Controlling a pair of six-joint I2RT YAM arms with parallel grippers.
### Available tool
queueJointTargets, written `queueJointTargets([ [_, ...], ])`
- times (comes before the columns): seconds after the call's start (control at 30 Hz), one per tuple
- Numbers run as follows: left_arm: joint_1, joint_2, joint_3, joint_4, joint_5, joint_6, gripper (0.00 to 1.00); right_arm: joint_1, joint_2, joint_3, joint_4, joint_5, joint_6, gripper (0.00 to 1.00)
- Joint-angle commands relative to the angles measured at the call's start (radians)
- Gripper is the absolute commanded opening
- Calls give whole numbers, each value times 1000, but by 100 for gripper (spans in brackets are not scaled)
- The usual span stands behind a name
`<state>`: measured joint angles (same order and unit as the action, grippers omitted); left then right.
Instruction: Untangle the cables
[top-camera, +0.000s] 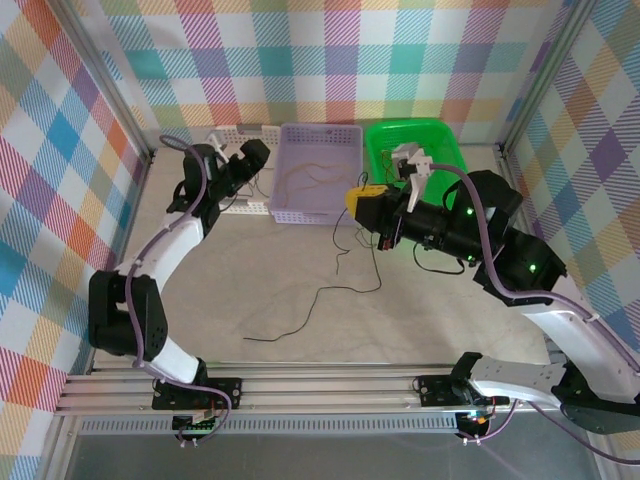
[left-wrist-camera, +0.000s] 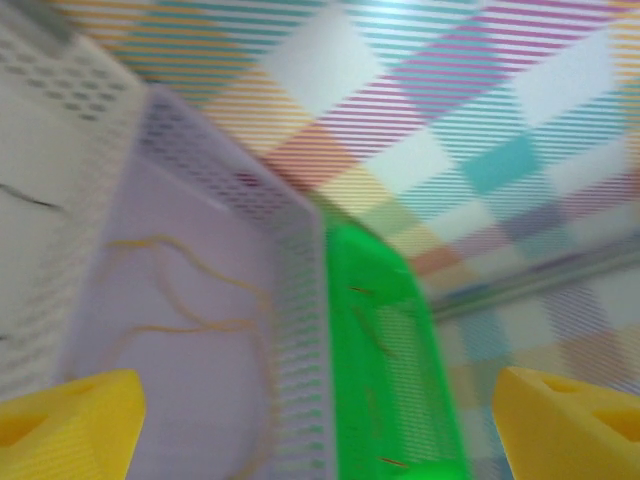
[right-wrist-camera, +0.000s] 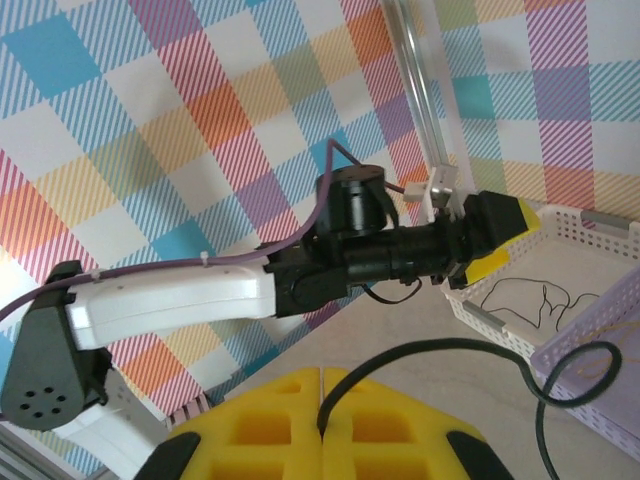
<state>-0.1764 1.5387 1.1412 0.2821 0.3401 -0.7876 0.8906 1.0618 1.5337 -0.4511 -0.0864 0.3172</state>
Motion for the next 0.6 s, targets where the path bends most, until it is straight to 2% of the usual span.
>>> queueJointTargets([
  [0.0,-55,-33,-81,332,175,-183,92,5,6,38,2,1,26,0],
  [0.13,-157,-58,-124,440,225,-221,93,5,24,58,8,-30,39,0],
  [0.37,-333,-119,-128,408,321,-117,93,5,32,74,8,-65,58,0],
  [0.57,-412,-185,-185,406,375,-80,93,6,29,71,22,-86,78,0],
])
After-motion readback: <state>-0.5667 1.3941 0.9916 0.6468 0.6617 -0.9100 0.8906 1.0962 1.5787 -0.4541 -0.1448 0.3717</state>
